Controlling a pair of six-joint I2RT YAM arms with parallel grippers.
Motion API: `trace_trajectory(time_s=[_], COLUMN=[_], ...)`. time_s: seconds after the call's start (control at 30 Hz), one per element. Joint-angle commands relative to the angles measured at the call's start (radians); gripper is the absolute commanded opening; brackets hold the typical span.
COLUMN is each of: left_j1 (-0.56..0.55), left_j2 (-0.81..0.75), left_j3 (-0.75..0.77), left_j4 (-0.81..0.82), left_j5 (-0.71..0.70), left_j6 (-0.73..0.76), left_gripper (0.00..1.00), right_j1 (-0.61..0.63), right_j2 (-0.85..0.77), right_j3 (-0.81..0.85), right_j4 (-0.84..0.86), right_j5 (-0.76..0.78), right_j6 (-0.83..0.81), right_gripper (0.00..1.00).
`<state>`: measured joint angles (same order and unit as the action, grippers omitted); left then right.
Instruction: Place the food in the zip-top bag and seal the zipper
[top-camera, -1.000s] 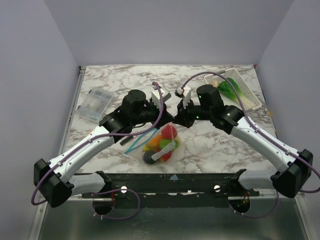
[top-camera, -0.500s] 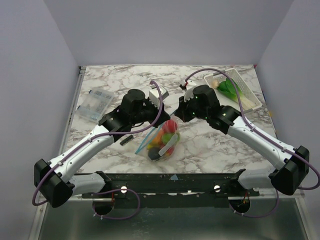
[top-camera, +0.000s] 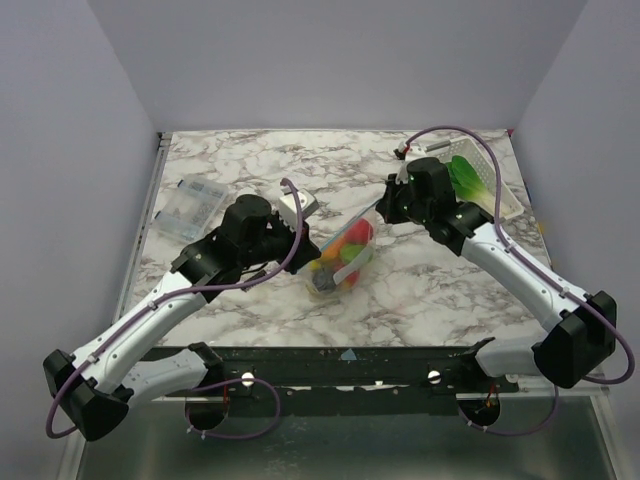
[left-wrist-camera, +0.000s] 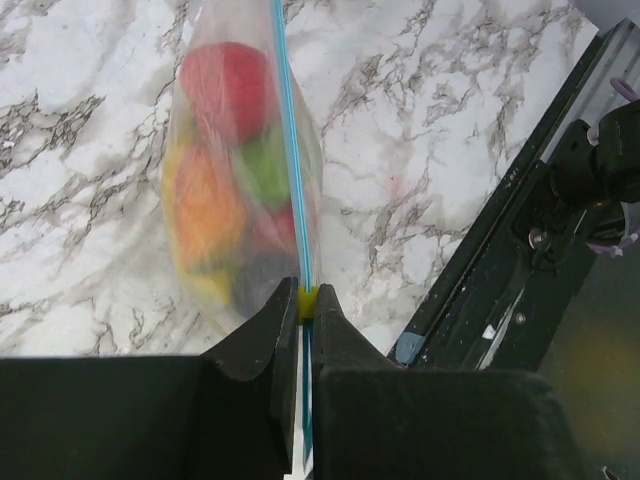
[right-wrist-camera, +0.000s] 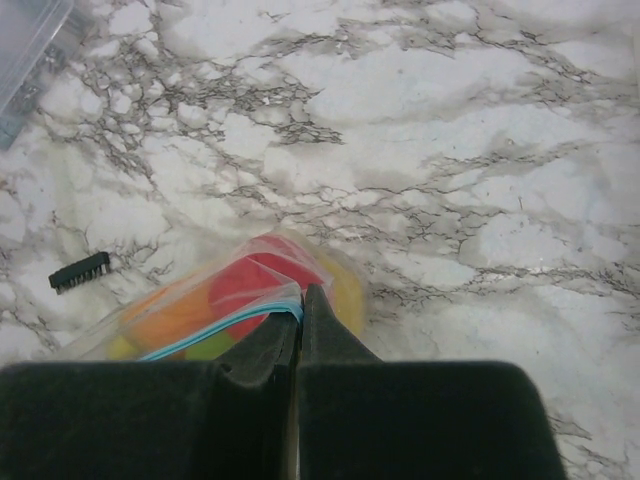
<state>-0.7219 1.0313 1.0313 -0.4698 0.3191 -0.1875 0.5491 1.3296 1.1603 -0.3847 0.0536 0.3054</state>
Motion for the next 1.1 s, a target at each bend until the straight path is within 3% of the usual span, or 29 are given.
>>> trace_trajectory(time_s=[0.0,0.5,0.53,0.67,0.73,0.87,1.07], left_j1=[0.002,0.016,0.018,0.023,0.025,0.031,0.034], left_j2=[-0.093,-0.148,-0.144,-0.157,-0.182,-0.243,-0.343], left_j3=[-0.044,-0.077,-0.071,-0.042,-0.027,0.019,0.055], left_j4=[-0.134,-0.193,-0.199,-0.219,-0.222,-0.247,-0.261], left_j5=[-0.015,-0.083,-0.095,-0.183,-0.242,-0.366,-0.384], left_j6=[0.005,0.001,-0.004,-0.028,-0.034,-0.053,-0.068], left_gripper=[0.00,0.00,0.03,0.45,0.54,0.68,0.72], right_j1=[-0.043,-0.067,-0.066,-0.066,-0.067,-0.066,-0.068], right_j2=[0.026,0.041,0.046,0.075,0.090,0.153,0.327], right_j3=[0.000,-0.010,-0.008,0.015,0.024,0.065,0.173], right_j4=[0.051,0.059,0.063,0.055,0.061,0.068,0.085], right_j5=[0.133,0.123,0.110,0.094,0.096,0.130,0.240], right_j6=[0.000,-0.011,-0.016,-0.005,0.008,0.062,0.129], right_gripper=[0.00,0.00,0.00,0.00,0.00,0.00,0.00])
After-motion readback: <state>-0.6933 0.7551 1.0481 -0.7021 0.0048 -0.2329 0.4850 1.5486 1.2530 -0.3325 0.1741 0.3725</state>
